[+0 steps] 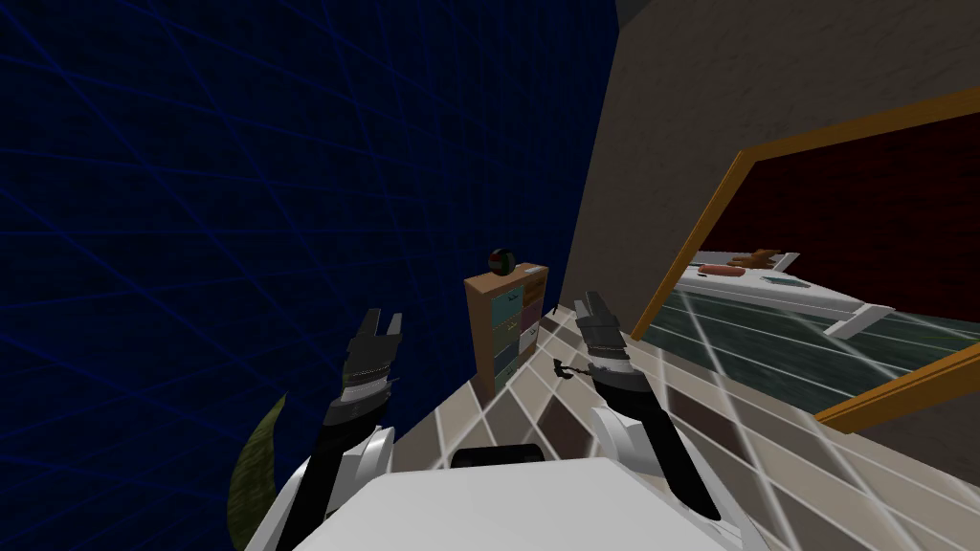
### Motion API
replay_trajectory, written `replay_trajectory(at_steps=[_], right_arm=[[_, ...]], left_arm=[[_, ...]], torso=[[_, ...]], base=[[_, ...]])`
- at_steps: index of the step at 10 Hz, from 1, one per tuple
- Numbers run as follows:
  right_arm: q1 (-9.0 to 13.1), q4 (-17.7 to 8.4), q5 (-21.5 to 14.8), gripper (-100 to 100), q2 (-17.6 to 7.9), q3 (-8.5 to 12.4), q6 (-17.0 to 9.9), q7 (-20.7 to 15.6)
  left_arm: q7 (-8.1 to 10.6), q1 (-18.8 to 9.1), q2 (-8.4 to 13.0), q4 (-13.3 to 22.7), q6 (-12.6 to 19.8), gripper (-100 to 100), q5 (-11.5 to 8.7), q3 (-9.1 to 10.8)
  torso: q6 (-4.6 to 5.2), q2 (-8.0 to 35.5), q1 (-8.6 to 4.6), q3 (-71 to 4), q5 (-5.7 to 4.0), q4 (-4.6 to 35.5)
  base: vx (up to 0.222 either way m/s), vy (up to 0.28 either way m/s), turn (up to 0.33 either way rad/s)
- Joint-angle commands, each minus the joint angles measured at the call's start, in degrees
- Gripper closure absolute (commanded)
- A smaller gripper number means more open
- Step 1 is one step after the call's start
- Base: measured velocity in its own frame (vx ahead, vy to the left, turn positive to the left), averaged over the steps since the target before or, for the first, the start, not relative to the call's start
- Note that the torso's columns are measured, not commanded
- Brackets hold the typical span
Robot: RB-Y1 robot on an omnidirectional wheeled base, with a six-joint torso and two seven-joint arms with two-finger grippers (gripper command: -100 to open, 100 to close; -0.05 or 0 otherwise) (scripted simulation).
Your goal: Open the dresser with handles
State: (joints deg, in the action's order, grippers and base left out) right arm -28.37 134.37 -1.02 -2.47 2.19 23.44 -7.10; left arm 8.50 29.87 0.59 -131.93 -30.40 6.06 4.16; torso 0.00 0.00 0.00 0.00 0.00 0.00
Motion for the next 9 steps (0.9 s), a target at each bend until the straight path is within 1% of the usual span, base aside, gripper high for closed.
replay_trajectory(at_steps=[1, 3, 9], right_arm=[[0.00, 0.00, 0.00, 0, 0.00, 0.00, 0.00, 0.00], [0.00, 0.01, 0.00, 0, 0.00, 0.00, 0.00, 0.00], [0.00, 0.02, 0.00, 0, 0.00, 0.00, 0.01, 0.00]], left_arm=[[0.00, 0.00, 0.00, 0.00, 0.00, 0, 0.00, 0.00], [0.00, 0.00, 0.00, -0.01, 0.00, 0, 0.00, 0.00], [0.00, 0.00, 0.00, -0.02, -0.01, 0, 0.00, 0.00]], torso=[[0.00, 2.32, 0.00, -4.67, 0.00, 2.35], [0.00, 10.03, 0.00, -20.14, 0.00, 10.06], [0.00, 35.39, 0.00, -70.73, 0.00, 35.37]], base=[[0.000, 0.000, 0.000], [0.000, 0.000, 0.000], [0.000, 0.000, 0.000]])
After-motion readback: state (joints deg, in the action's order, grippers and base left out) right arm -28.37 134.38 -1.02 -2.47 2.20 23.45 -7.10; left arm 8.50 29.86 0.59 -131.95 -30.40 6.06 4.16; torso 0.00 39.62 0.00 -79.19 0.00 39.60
